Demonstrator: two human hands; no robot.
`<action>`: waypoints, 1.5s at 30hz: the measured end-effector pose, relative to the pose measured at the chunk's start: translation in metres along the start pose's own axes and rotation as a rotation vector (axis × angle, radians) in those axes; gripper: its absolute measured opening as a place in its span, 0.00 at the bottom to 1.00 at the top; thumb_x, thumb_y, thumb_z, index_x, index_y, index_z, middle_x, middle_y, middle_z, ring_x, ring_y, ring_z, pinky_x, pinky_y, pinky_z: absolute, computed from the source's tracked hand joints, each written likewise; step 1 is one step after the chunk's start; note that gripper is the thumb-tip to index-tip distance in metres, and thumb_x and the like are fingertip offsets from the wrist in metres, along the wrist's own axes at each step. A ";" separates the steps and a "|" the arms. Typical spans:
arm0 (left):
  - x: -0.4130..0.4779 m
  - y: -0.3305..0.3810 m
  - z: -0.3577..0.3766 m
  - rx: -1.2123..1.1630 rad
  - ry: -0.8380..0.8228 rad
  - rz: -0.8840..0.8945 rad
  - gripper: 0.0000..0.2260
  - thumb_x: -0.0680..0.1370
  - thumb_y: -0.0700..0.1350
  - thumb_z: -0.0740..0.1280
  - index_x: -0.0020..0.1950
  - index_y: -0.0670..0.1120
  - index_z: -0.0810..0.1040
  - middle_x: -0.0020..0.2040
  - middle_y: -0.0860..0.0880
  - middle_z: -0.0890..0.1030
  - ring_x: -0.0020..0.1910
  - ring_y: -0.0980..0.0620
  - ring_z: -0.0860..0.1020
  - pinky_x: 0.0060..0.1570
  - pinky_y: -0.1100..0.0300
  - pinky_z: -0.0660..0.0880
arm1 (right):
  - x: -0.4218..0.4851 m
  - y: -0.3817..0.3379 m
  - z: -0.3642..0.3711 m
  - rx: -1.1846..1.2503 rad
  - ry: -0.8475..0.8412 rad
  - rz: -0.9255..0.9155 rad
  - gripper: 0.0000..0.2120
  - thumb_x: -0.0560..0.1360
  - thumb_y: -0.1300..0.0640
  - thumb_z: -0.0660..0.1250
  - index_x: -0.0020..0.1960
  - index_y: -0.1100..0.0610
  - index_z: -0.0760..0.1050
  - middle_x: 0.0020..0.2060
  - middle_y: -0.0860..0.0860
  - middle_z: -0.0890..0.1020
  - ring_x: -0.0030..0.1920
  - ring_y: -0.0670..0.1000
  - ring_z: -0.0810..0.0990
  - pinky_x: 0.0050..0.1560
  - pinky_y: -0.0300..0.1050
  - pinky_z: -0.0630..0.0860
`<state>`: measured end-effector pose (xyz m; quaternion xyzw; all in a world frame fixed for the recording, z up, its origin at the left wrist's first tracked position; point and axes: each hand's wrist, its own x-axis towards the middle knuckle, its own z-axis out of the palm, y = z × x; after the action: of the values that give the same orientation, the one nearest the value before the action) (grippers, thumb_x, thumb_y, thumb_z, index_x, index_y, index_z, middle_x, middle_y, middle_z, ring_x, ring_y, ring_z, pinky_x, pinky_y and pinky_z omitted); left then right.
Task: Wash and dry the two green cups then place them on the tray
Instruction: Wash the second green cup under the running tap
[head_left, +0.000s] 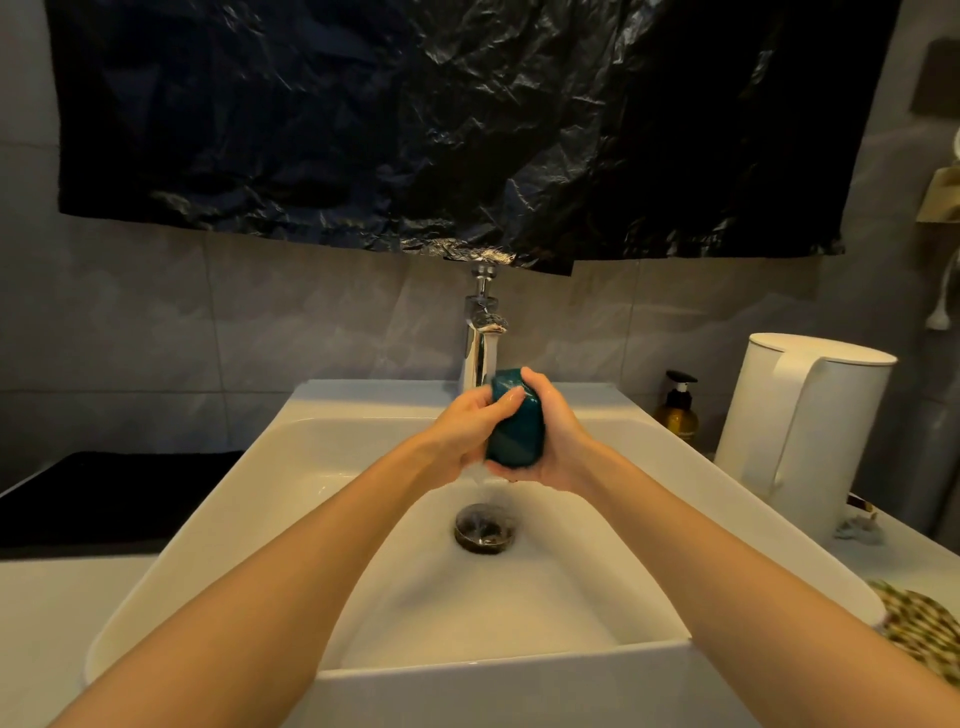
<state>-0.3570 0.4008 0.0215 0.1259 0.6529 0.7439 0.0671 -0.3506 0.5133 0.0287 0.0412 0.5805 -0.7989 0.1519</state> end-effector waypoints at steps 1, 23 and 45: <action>0.001 0.000 0.002 -0.003 0.037 -0.007 0.12 0.80 0.49 0.62 0.60 0.46 0.74 0.54 0.45 0.79 0.55 0.46 0.78 0.52 0.53 0.78 | 0.001 0.002 0.001 -0.031 0.021 -0.024 0.22 0.75 0.36 0.60 0.54 0.53 0.75 0.50 0.58 0.79 0.51 0.56 0.78 0.44 0.52 0.80; 0.004 0.012 0.003 -0.137 0.311 -0.082 0.19 0.79 0.54 0.61 0.61 0.42 0.74 0.56 0.42 0.79 0.54 0.44 0.78 0.52 0.51 0.78 | 0.009 0.014 0.013 -0.299 0.074 -0.269 0.17 0.77 0.37 0.56 0.64 0.39 0.68 0.56 0.53 0.77 0.53 0.56 0.78 0.41 0.55 0.82; -0.006 0.018 -0.005 -0.261 -0.019 -0.057 0.09 0.81 0.45 0.60 0.58 0.43 0.75 0.54 0.43 0.79 0.52 0.49 0.78 0.48 0.58 0.76 | 0.006 0.010 0.005 -0.259 0.047 -0.278 0.22 0.75 0.36 0.59 0.69 0.35 0.62 0.61 0.52 0.75 0.57 0.56 0.77 0.46 0.57 0.81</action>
<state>-0.3520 0.3918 0.0382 0.1044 0.5531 0.8191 0.1105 -0.3528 0.5047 0.0198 -0.0408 0.6818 -0.7298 0.0305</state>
